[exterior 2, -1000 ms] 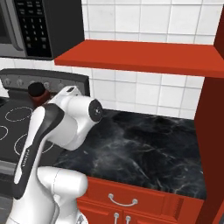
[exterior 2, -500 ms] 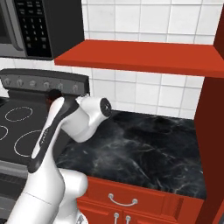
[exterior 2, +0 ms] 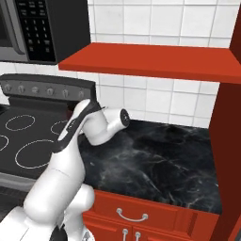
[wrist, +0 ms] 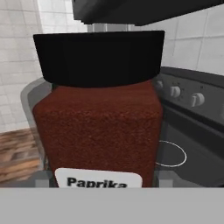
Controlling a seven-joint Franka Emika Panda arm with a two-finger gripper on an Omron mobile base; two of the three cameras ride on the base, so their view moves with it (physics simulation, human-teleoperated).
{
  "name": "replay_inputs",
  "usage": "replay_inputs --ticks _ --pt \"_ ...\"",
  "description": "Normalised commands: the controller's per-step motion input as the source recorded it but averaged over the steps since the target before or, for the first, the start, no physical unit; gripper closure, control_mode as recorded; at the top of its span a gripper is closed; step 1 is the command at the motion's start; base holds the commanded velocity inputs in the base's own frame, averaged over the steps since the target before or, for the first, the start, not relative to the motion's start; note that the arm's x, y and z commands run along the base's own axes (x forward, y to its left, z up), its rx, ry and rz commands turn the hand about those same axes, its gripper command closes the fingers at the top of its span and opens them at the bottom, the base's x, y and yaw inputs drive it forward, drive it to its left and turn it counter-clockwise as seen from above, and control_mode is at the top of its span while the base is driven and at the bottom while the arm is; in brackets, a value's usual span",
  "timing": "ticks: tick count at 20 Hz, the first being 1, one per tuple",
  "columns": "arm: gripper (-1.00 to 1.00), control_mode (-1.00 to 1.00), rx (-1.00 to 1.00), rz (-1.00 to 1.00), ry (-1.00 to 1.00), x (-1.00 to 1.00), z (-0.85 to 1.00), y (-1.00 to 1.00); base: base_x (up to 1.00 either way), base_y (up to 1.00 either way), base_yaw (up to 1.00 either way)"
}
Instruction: Collect the paprika, ketchup, and shaker from the cabinet and place them next to the stove.
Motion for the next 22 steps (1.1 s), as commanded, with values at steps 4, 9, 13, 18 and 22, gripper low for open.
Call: replay_inputs --ticks 4,9,13,18,22 --pt "1.00 -1.00 -0.02 0.00 0.00 0.72 -0.57 -0.08 0.00 0.00 0.00" --pt "1.00 -1.00 -0.08 0.00 0.04 0.75 -0.51 0.00 0.00 0.00 0.00" --pt "1.00 -1.00 -0.06 0.00 0.06 0.75 -0.44 0.00 0.00 0.00 0.00" --pt "1.00 -1.00 0.00 0.02 0.03 0.66 -0.47 0.00 0.00 0.00 0.00" --pt "1.00 -1.00 0.00 0.05 0.00 0.54 -0.53 0.00 0.00 0.00 0.00"
